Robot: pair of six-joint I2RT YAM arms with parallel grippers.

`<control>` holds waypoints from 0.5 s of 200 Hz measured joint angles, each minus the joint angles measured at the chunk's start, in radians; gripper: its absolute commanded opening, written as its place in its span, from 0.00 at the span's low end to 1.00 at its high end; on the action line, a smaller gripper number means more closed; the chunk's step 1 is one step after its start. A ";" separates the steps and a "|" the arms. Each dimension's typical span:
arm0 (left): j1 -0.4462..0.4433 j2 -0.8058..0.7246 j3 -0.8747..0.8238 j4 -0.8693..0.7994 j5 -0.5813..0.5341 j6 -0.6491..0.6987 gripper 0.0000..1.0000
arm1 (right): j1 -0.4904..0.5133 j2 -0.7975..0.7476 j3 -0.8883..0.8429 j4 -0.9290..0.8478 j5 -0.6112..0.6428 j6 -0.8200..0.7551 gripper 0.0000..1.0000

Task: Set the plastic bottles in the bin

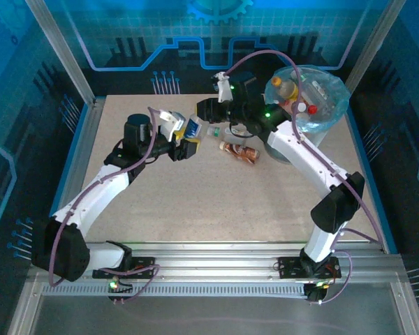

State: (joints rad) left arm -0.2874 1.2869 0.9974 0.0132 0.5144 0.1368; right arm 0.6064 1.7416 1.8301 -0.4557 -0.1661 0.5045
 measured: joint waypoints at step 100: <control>-0.003 -0.076 0.000 0.135 0.003 -0.121 0.99 | -0.011 -0.137 0.034 -0.061 0.254 -0.234 0.00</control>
State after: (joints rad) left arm -0.2909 1.2110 0.9974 0.1478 0.5175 0.0162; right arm 0.5957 1.6051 1.8645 -0.5167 0.0879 0.2707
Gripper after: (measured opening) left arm 0.985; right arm 0.294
